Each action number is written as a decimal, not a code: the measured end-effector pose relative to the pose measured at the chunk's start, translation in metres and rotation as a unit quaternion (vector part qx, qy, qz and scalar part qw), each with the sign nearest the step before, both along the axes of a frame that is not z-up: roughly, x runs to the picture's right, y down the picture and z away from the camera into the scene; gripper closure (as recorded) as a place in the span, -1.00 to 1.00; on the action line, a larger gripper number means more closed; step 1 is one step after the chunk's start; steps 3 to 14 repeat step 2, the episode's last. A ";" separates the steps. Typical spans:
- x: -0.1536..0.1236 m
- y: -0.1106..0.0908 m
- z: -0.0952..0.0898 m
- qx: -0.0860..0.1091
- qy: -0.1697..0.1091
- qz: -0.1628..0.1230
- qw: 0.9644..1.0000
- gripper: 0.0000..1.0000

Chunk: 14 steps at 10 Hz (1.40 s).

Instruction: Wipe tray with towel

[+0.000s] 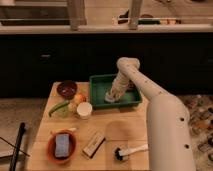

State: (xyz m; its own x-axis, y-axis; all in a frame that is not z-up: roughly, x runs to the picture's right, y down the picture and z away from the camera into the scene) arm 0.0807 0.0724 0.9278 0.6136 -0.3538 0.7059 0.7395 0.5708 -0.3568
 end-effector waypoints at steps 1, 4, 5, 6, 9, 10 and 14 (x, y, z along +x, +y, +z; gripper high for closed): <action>0.004 0.002 -0.001 -0.004 0.003 -0.002 1.000 0.98; 0.010 0.003 -0.001 -0.007 0.009 0.000 1.000 0.98; 0.010 0.003 -0.001 -0.007 0.009 0.000 1.000 0.98; 0.010 0.003 -0.001 -0.007 0.009 0.000 1.000 0.98; 0.010 0.003 -0.001 -0.007 0.009 0.000 1.000 0.98; 0.010 0.003 -0.001 -0.007 0.009 0.000 1.000 0.98; 0.010 0.003 -0.001 -0.007 0.009 0.000 1.000 0.98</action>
